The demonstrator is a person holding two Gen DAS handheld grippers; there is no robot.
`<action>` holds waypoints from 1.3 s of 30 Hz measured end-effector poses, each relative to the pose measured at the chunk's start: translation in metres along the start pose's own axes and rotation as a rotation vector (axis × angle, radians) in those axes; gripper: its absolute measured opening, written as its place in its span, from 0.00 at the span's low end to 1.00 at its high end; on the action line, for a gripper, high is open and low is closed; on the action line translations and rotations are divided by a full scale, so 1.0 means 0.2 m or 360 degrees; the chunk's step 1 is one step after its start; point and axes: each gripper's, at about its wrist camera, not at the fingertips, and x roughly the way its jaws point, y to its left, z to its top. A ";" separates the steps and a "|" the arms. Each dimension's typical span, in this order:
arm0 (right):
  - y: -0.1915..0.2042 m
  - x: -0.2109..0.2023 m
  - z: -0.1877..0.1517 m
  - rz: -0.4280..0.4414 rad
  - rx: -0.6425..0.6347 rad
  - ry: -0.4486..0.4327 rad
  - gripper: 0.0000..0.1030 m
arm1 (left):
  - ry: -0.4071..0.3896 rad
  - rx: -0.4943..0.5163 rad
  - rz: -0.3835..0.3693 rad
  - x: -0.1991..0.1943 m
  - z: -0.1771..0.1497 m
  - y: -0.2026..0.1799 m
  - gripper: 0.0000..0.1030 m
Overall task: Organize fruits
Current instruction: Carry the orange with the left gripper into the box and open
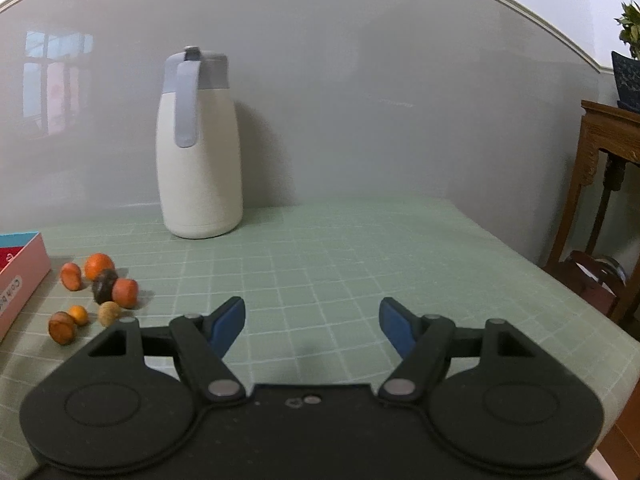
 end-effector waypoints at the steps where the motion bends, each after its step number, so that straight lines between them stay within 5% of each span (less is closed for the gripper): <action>1: 0.01 0.00 0.00 0.0004 -0.0004 -0.0003 0.72 | -0.0005 -0.0006 0.0007 -0.01 0.00 0.02 0.38; 39: 0.53 -0.03 0.03 0.0254 -0.0143 -0.0015 0.72 | 0.0038 -0.0293 0.0374 0.11 -0.10 0.70 0.39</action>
